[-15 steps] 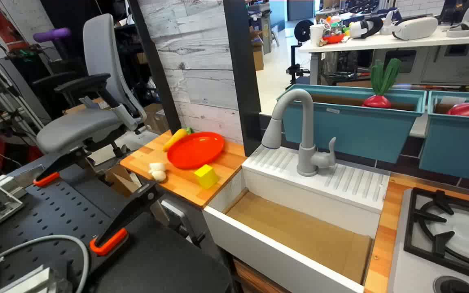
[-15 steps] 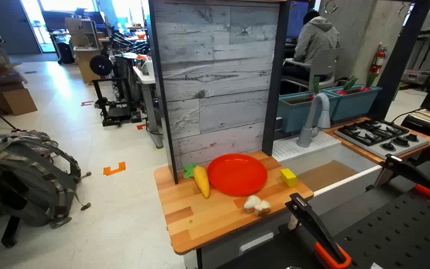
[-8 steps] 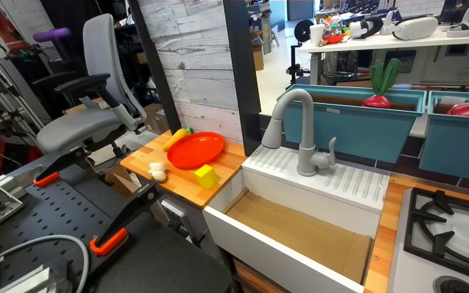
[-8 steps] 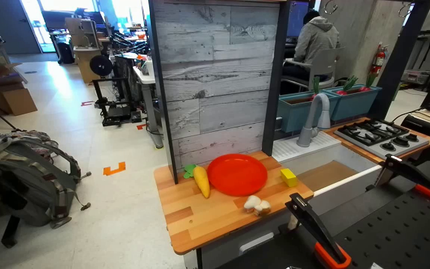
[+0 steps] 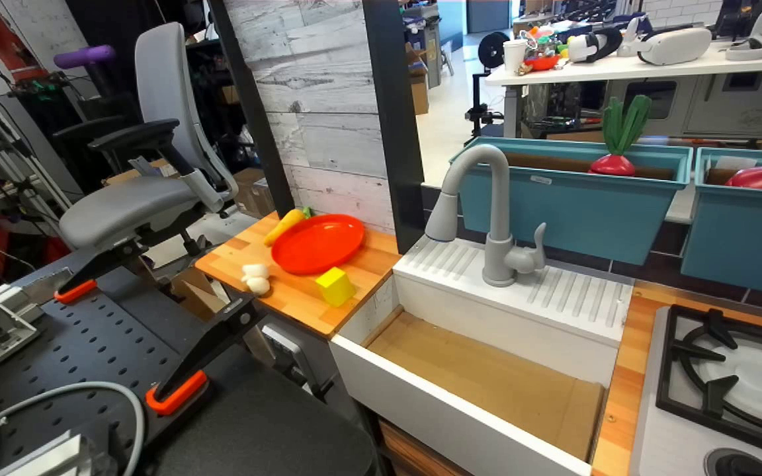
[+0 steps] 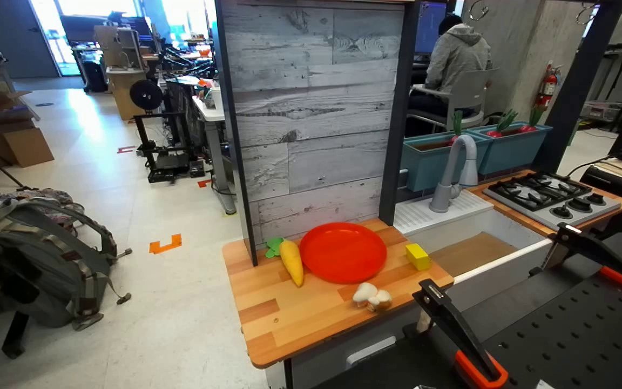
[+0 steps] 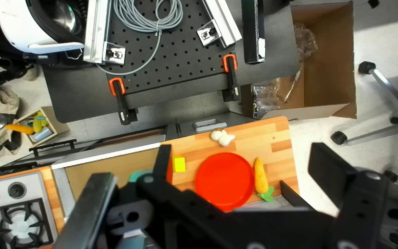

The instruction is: Move the yellow block to the left

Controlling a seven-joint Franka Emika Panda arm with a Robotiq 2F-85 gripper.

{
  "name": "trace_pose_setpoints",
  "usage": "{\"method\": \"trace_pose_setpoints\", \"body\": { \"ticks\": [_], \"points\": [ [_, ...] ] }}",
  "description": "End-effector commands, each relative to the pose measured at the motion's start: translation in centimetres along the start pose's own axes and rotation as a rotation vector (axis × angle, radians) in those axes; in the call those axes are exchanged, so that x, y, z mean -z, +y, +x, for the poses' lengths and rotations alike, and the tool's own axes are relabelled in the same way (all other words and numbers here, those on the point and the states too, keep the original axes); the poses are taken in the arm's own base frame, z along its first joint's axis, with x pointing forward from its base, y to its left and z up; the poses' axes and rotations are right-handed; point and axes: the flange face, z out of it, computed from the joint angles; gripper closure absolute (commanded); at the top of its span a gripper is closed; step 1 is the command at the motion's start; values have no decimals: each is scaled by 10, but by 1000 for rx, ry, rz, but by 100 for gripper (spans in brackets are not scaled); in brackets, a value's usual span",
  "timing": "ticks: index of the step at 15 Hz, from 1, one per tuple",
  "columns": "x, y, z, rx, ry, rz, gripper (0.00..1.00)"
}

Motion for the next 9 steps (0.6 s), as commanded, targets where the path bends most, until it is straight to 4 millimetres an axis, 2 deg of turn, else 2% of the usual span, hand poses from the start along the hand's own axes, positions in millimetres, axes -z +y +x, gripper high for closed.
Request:
{"method": "trace_pose_setpoints", "body": {
  "ticks": [1,3,9],
  "points": [
    [-16,-6,13,-20,22,-20,0],
    [-36,-17,28,-31,37,-32,0],
    [-118,-46,78,0,-9,-71,0]
  ]
}}
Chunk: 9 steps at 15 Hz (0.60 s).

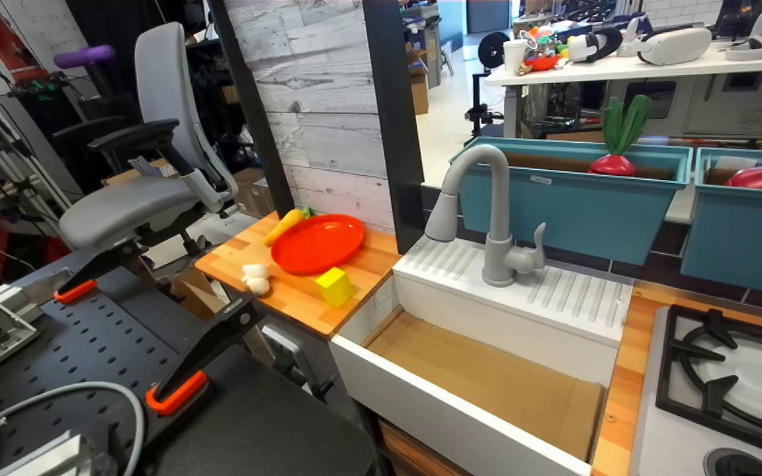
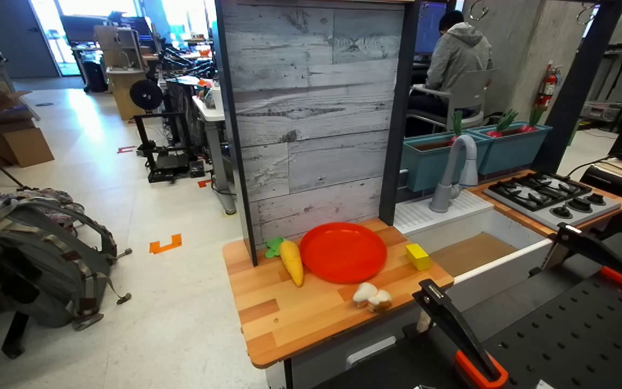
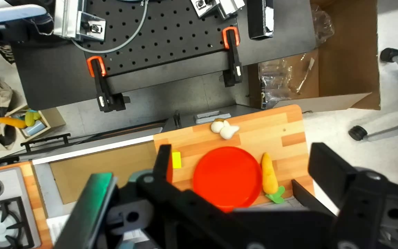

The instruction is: Move the yellow block to the left

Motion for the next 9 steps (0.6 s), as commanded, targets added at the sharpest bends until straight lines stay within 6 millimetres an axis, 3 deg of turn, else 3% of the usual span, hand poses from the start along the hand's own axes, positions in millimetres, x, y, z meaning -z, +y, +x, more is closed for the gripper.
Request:
{"method": "trace_pose_setpoints", "body": {
  "ticks": [1,5,9],
  "points": [
    [-46,-13,28,13,-27,-49,0],
    [-111,-4,60,-1,-26,-138,0],
    [-167,22,83,-36,-78,-212,0]
  ]
}}
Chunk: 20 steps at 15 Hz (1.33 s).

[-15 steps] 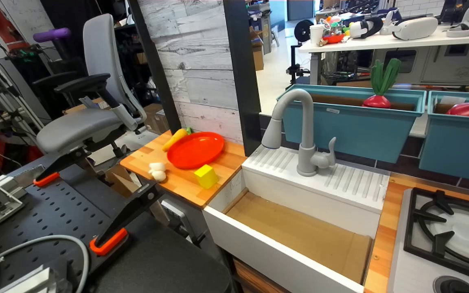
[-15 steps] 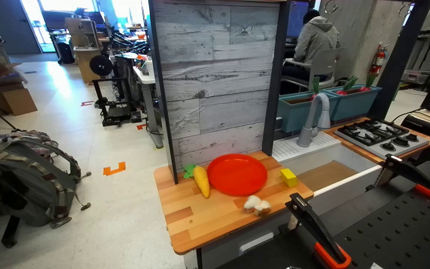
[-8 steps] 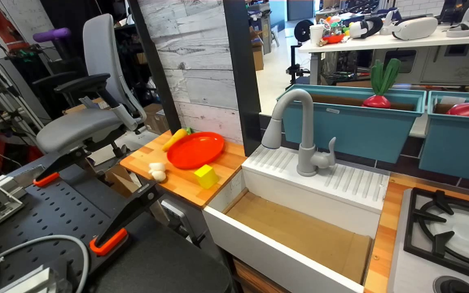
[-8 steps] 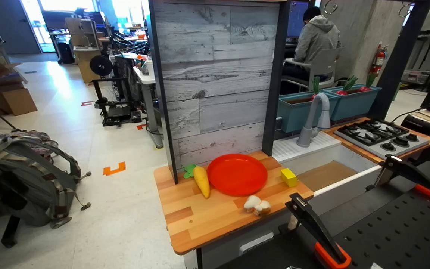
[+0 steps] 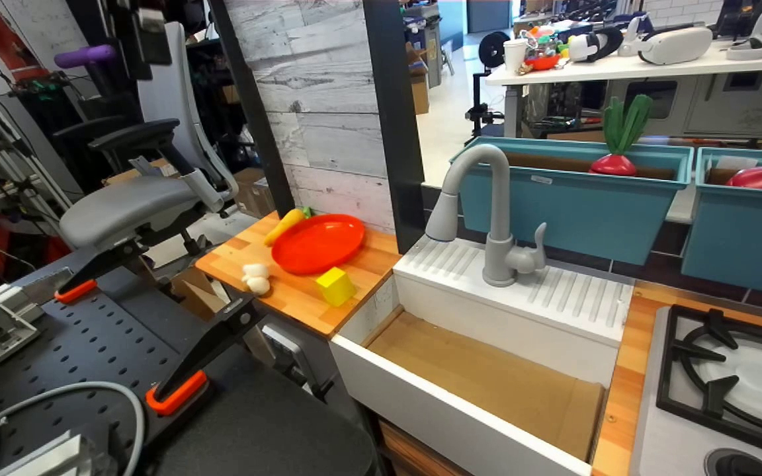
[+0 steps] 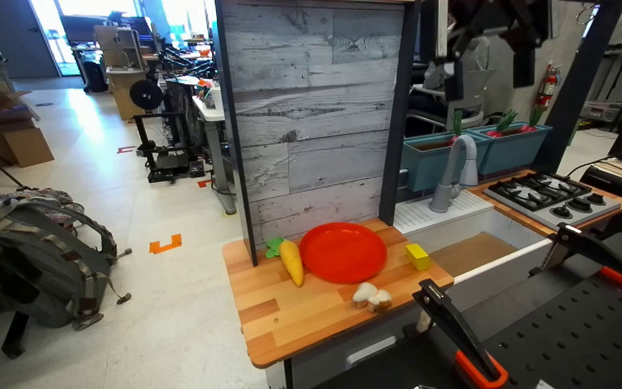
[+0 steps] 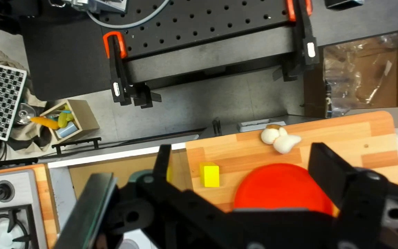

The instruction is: Move the yellow block to the left

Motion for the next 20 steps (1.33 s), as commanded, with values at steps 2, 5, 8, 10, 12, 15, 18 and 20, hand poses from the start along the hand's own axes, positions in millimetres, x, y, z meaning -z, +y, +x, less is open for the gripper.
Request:
{"method": "trace_pose_setpoints", "body": {
  "ticks": [2,5,8,10,12,15,18,20],
  "points": [
    [-52,25,31,-66,-29,-41,0],
    [-84,43,52,-123,-21,-45,0],
    [-117,50,73,-181,-4,-53,0],
    [-139,47,82,-206,24,-65,0],
    [-161,41,91,-219,65,-71,0],
    [-191,30,101,-228,111,-74,0],
    [-213,18,110,-227,144,-76,0],
    [-225,12,116,-219,161,-85,0]
  ]
}}
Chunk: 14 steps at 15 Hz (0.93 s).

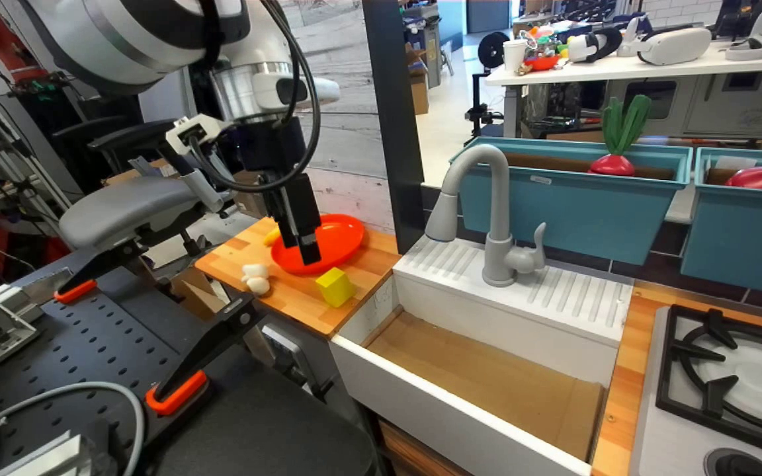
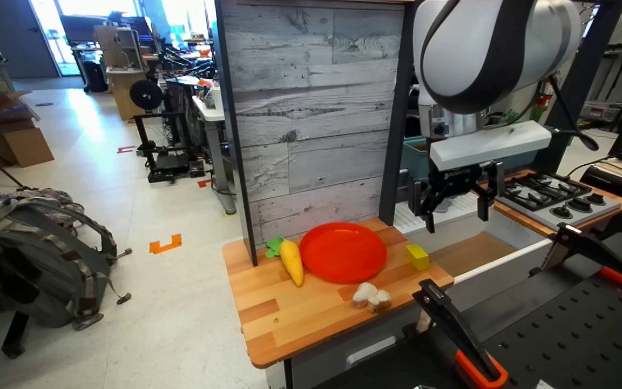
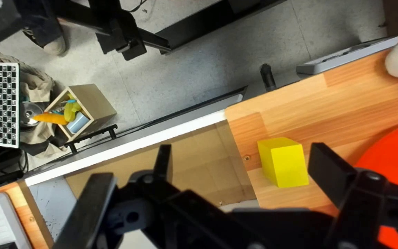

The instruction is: Move the yellow block to the left

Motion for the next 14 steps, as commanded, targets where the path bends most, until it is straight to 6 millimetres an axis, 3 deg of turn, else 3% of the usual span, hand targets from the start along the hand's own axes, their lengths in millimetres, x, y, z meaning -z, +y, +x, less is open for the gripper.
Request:
{"method": "trace_pose_setpoints", "body": {
  "ticks": [1,8,14],
  "points": [
    [-21,-15,12,7,47,-17,0],
    [-56,-37,13,63,43,-33,0],
    [-70,-42,22,85,23,-42,0]
  ]
}}
